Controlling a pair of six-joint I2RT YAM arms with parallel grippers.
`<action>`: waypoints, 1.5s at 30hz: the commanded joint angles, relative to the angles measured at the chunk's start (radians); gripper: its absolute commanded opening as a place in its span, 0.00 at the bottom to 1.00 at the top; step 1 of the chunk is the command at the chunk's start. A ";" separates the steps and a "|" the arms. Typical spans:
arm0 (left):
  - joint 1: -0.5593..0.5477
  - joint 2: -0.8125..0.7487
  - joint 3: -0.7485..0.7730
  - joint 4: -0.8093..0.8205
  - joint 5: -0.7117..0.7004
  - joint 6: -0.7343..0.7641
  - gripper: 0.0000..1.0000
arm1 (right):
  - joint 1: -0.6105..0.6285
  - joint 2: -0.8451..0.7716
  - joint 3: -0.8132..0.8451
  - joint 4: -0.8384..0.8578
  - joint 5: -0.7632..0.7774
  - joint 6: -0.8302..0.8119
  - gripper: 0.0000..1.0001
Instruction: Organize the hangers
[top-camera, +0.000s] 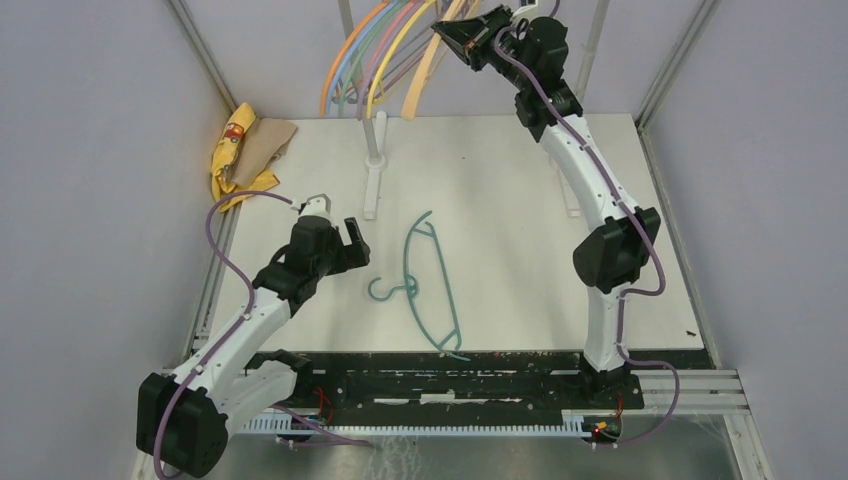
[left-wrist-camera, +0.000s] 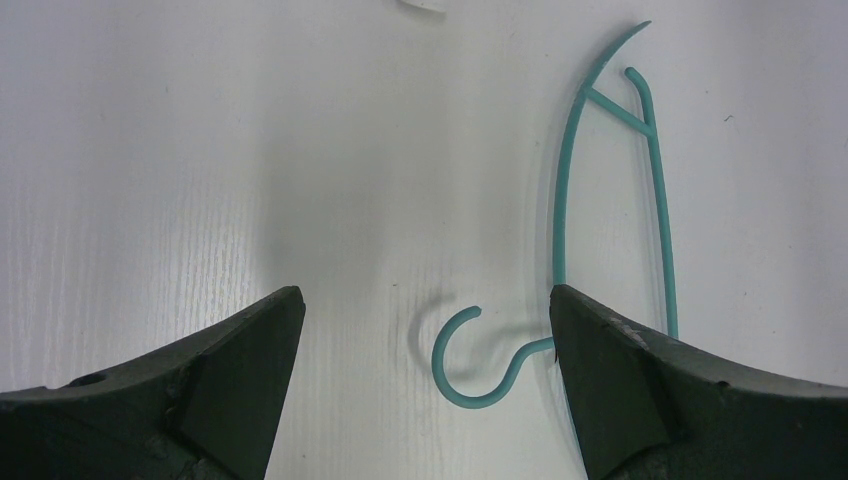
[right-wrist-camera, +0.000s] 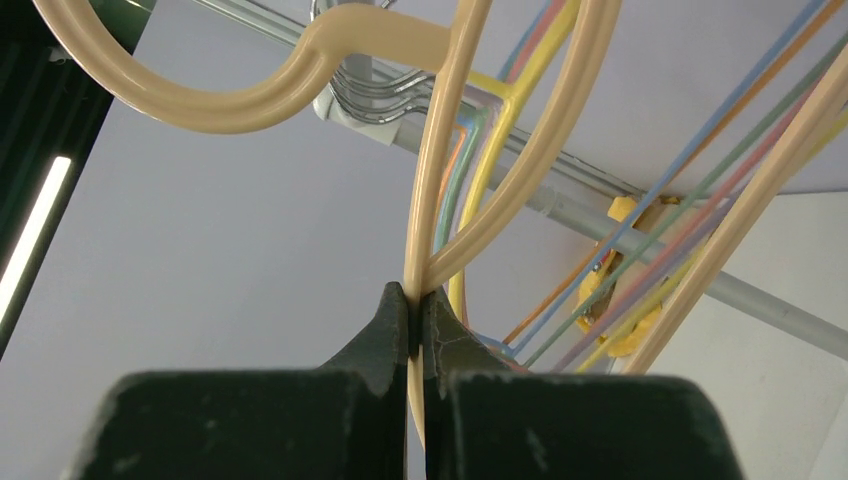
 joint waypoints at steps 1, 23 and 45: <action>0.004 -0.005 0.024 0.035 -0.004 0.001 0.99 | 0.004 0.080 0.184 -0.048 0.022 -0.014 0.01; 0.004 -0.036 0.013 0.018 -0.017 -0.003 0.99 | -0.004 0.092 0.079 0.009 0.000 -0.018 0.43; 0.003 -0.034 0.016 0.029 0.006 -0.035 0.99 | -0.005 -0.489 -0.748 0.099 -0.007 -0.314 1.00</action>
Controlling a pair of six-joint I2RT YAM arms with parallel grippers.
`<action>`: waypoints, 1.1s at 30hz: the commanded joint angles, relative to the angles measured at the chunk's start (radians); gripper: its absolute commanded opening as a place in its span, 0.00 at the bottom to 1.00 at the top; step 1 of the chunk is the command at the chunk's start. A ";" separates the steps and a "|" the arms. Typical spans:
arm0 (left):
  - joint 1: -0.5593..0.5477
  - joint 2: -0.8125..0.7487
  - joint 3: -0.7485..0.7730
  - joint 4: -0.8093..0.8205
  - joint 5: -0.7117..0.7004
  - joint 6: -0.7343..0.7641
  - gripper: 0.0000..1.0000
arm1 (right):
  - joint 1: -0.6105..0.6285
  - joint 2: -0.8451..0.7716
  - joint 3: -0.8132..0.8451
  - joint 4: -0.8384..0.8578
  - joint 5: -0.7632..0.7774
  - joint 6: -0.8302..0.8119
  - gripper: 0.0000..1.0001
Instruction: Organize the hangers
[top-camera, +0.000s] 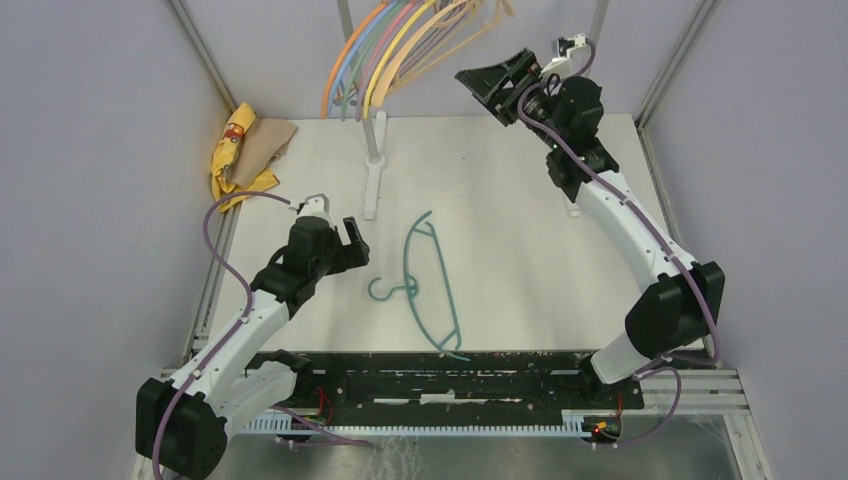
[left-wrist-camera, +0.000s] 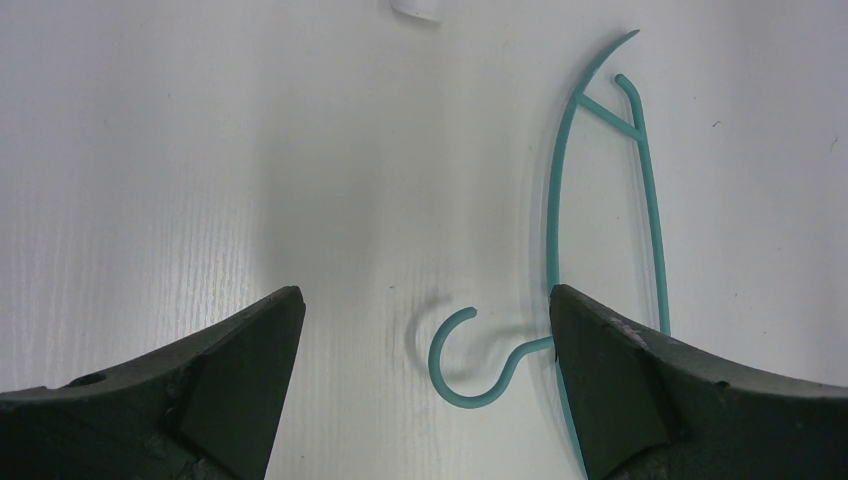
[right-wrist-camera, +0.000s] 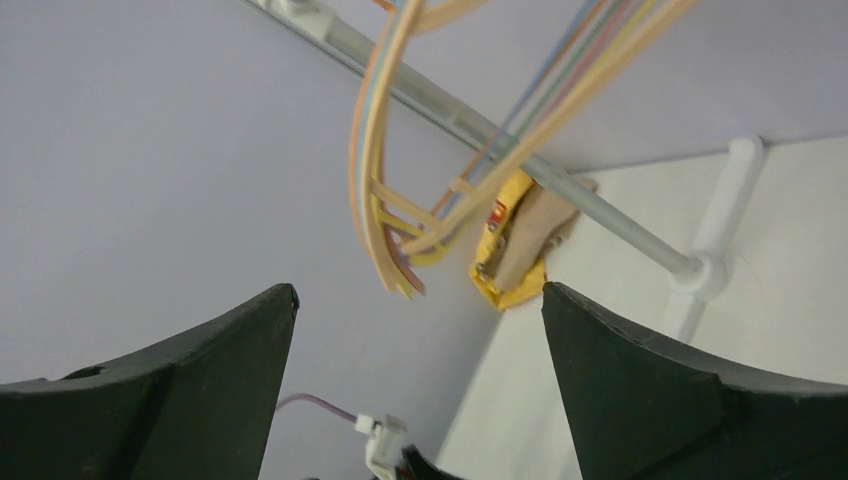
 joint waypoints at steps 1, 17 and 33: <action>0.004 -0.012 0.021 0.029 0.008 -0.035 0.99 | 0.026 -0.080 -0.139 -0.122 -0.038 -0.173 1.00; 0.004 0.066 0.036 0.075 0.019 -0.078 0.99 | 0.700 -0.046 -0.361 -0.737 0.540 -0.693 0.84; 0.010 0.029 -0.003 0.078 0.014 -0.103 0.99 | 0.822 0.177 -0.437 -0.654 0.495 -0.627 0.62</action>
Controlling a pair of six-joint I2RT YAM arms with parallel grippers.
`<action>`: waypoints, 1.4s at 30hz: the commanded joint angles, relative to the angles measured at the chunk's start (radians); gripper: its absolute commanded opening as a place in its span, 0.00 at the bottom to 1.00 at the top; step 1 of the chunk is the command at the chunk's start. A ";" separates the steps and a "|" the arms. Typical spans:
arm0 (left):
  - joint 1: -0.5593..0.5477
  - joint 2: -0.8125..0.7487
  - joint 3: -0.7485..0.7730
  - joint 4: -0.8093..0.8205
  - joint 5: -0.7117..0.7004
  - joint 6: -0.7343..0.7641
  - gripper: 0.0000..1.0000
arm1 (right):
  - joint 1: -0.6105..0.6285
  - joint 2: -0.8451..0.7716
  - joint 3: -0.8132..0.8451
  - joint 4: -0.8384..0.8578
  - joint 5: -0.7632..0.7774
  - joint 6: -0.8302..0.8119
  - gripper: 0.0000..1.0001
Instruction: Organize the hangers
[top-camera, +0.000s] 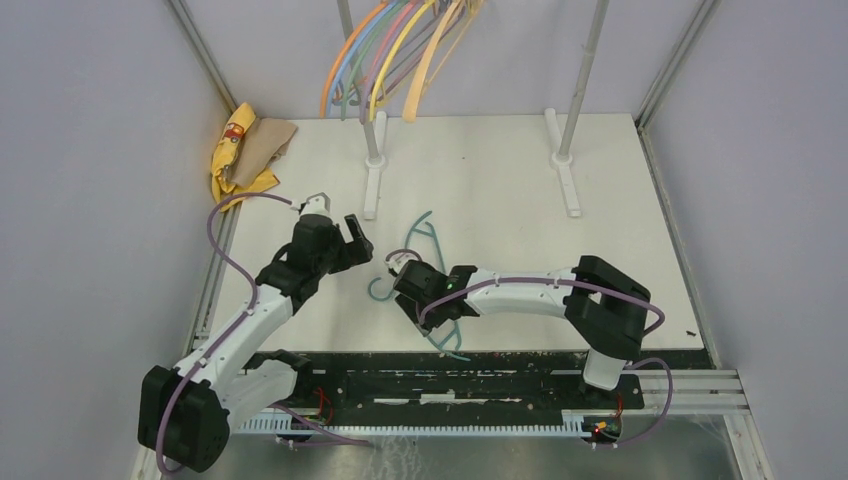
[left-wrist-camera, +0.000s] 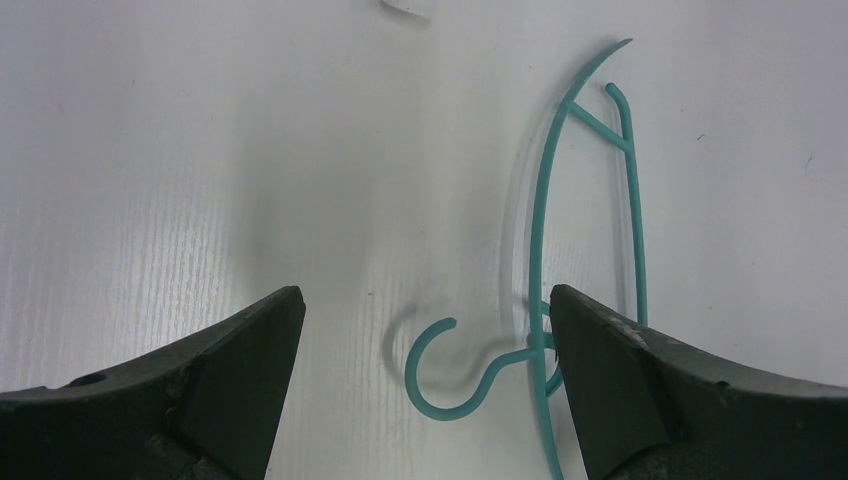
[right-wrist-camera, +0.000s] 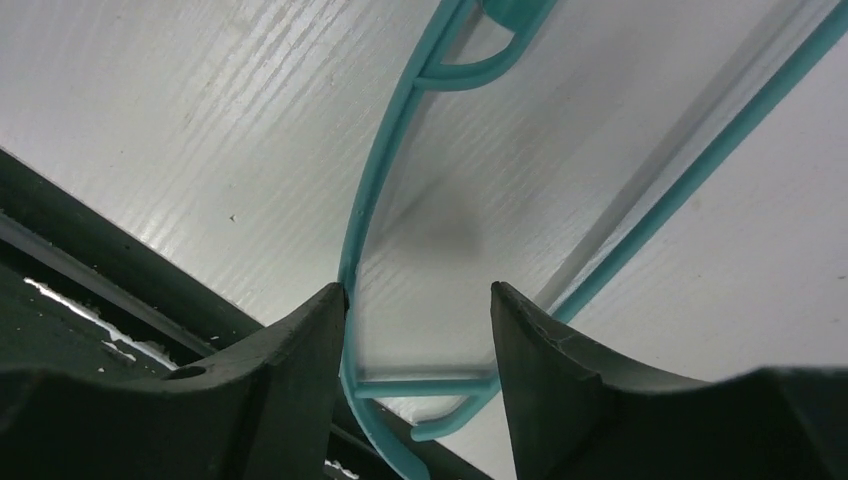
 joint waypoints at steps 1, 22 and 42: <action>0.010 -0.034 -0.004 0.031 -0.007 -0.036 0.99 | 0.007 0.026 -0.015 0.063 -0.017 0.024 0.62; 0.011 -0.035 -0.035 0.045 0.002 -0.032 0.99 | 0.027 0.016 -0.145 0.068 0.028 0.161 0.00; 0.011 -0.053 0.025 0.038 0.031 -0.015 0.99 | -0.680 -0.500 0.097 0.283 -0.419 0.307 0.00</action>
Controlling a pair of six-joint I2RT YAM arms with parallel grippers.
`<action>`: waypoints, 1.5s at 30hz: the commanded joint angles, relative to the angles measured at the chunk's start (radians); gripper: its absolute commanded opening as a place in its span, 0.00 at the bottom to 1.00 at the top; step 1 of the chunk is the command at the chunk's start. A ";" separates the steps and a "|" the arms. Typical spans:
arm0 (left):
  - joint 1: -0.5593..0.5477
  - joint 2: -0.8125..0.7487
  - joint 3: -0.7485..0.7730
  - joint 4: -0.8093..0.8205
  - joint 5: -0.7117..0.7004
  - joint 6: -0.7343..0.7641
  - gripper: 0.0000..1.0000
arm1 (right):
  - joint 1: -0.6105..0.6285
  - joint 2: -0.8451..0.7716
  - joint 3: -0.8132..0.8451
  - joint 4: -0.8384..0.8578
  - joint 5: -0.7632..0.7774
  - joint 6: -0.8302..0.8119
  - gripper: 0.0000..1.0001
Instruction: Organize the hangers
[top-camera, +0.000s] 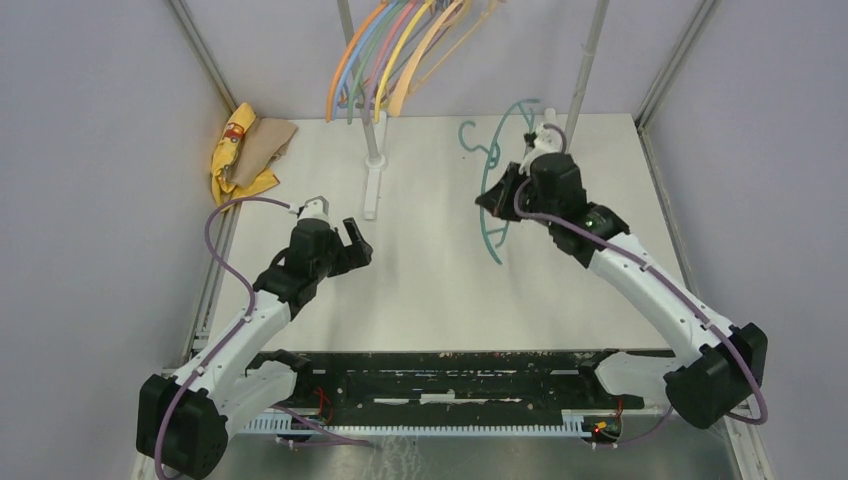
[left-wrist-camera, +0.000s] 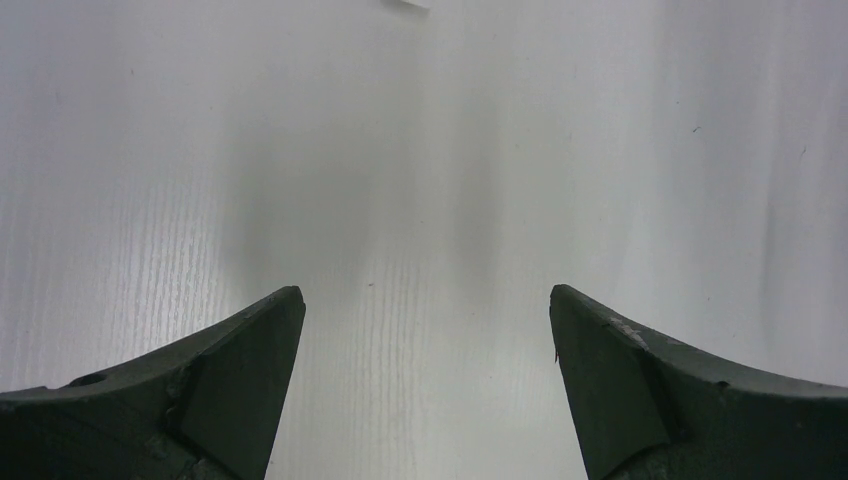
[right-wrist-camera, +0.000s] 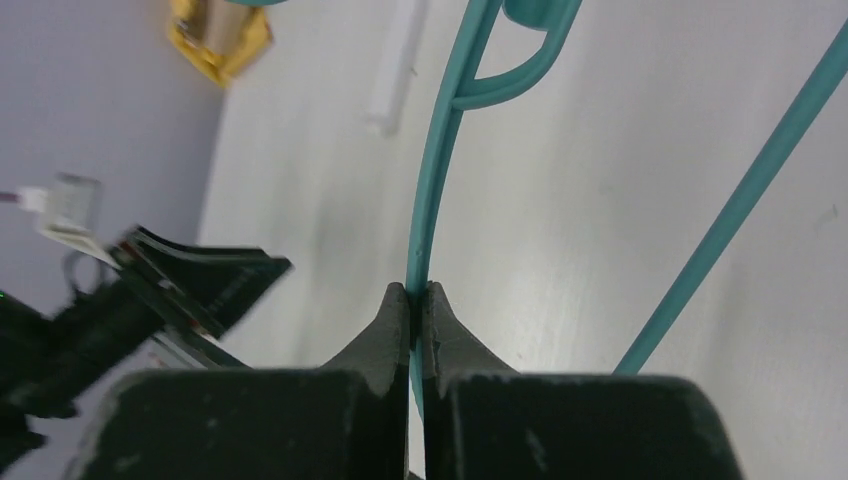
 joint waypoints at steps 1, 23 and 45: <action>0.006 0.001 0.066 0.037 0.024 -0.014 0.99 | -0.123 0.081 0.196 0.207 -0.246 0.108 0.01; 0.008 0.002 0.068 0.025 0.008 0.002 0.99 | -0.300 0.527 0.807 0.665 -0.521 0.554 0.01; 0.008 0.002 0.065 0.002 -0.021 0.007 0.99 | -0.349 0.673 0.881 0.697 -0.461 0.691 0.01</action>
